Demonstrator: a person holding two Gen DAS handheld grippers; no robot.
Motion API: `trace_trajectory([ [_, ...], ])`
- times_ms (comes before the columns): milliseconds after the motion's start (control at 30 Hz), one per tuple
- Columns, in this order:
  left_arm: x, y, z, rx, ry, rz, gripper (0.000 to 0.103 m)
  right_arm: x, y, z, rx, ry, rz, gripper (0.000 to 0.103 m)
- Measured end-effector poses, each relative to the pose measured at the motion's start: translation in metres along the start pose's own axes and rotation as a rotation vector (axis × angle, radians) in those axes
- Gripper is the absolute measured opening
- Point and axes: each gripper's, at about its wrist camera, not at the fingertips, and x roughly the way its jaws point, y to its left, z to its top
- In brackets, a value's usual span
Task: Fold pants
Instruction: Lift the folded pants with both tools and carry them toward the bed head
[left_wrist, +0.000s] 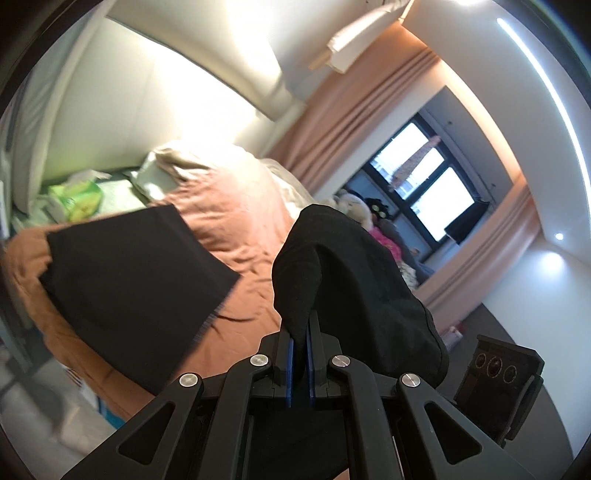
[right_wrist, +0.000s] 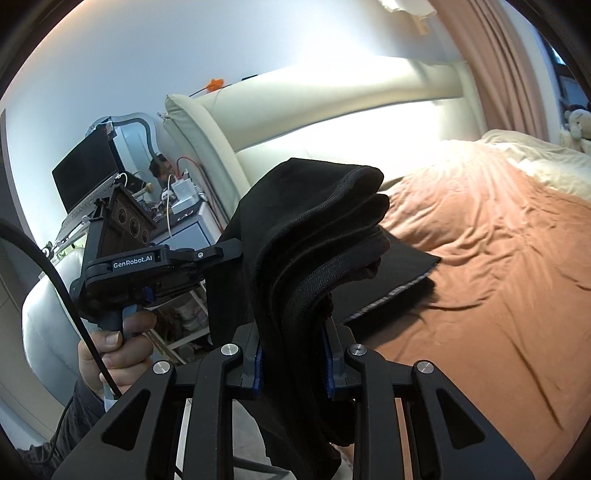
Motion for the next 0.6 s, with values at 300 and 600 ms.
trace_trajectory([
  [300, -0.008, 0.04, 0.04, 0.01, -0.037, 0.122, 0.005, 0.058, -0.017, 0.008, 0.027, 0.007, 0.09, 0.021],
  [600, 0.014, 0.081, 0.066, -0.01, -0.059, 0.234, 0.005, 0.113, -0.049, 0.014, 0.076, 0.04, 0.139, 0.021],
])
